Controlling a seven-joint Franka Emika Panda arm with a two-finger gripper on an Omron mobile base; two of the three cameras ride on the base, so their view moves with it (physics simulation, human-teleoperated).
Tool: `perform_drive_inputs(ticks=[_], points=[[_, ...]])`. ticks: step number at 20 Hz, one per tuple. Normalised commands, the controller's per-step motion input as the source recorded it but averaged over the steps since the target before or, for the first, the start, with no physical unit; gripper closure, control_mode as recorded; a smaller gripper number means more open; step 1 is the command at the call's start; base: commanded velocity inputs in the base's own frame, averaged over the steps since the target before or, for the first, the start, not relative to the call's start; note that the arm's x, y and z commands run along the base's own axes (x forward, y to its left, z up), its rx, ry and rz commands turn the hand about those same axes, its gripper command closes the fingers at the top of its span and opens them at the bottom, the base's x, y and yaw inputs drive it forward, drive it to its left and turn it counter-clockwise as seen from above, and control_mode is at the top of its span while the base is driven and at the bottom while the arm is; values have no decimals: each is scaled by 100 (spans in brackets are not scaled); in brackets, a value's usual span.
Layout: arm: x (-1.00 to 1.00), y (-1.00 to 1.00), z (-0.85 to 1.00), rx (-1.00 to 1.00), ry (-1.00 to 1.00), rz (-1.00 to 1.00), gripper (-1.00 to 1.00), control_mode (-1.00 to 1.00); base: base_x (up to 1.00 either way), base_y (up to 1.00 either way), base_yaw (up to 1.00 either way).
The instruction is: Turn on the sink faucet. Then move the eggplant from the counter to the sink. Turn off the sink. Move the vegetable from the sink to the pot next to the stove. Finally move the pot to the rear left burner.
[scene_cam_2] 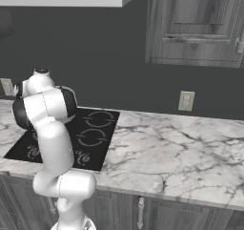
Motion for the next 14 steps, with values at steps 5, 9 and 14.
perform_drive_inputs(ticks=[5,9,14], points=[[33,13,-17,-4,0,0,100,-100,0,0,0],[29,11,-18,-4,0,0,100,-100,0,0,0],[29,10,-20,-4,0,0,100,-100,0,0,0]])
